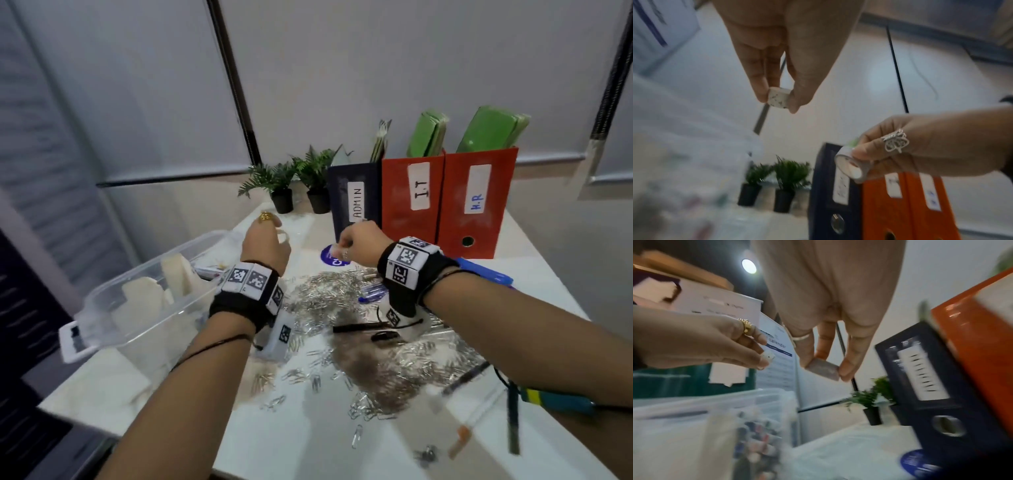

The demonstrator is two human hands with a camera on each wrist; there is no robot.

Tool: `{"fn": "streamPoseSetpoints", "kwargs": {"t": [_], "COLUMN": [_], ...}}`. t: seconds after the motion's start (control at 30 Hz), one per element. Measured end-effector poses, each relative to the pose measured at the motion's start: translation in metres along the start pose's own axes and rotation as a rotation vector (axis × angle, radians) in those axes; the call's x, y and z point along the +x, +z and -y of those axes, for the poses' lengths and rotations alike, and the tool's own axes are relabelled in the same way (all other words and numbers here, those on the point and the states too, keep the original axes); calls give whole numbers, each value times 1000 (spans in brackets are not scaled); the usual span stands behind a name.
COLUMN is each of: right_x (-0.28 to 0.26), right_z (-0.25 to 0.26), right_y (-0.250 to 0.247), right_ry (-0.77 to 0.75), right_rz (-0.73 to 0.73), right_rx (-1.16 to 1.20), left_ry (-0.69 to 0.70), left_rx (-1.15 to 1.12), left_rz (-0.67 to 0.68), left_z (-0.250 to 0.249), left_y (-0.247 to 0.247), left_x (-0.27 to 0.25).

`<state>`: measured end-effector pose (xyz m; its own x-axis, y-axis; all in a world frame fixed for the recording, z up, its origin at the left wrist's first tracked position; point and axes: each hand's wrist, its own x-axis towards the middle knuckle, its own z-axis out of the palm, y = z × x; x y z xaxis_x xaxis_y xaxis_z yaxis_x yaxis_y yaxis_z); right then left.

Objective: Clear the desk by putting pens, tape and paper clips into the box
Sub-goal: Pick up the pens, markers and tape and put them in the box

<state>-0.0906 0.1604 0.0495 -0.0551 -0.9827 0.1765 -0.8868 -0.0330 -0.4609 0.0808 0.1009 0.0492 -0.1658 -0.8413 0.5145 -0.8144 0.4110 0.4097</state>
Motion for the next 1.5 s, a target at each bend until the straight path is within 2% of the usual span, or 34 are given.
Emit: {"fn": "streamPoseSetpoints", "kwargs": {"t": [0.1,0.23,0.33,0.43,0.5,0.67,0.8,0.83,0.9,1.0,1.07,1.2,1.27,1.37,1.5], "right_x": [25,45,54,61,65,78,82,81,78,68,59,44,36,23,5], "right_z": [54,139,200,241,256,263,260,260,259,251,236,169,121,42,-52], "right_y": [21,58,90,117,129,151,161,161,155,140,130,103,85,56,27], "right_ry": [-101,-287,-365,-385,-387,-328,-371,-377,-389,-401,-396,-353,-270,-101,83], "right_rz": [-88,-73,-16,40,69,81,146,142,48,-162,-249,-367,-362,-276,-9], "right_rx": [210,325,325,323,293,200,69,41,21,175,290,349,325,220,-114], "left_ry": [-106,-282,-388,-421,-423,-435,-452,-427,-346,-268,-177,8,119,263,333], "left_rx": [18,123,185,209,210,213,433,479,468,364,357,284,275,267,284], "left_rz": [-149,-261,-245,-147,-108,-120,80,99,37,-105,-159,-236,-248,-159,177], "left_z": [43,121,165,193,202,208,211,212,211,198,184,136,104,61,13], "left_y": [-52,-111,-136,-139,-135,-128,-129,-129,-130,-129,-126,-113,-100,-75,-19], "left_x": [7,-2,-21,-36,-41,-39,-36,-37,-39,-44,-46,-53,-59,-67,-76]}}
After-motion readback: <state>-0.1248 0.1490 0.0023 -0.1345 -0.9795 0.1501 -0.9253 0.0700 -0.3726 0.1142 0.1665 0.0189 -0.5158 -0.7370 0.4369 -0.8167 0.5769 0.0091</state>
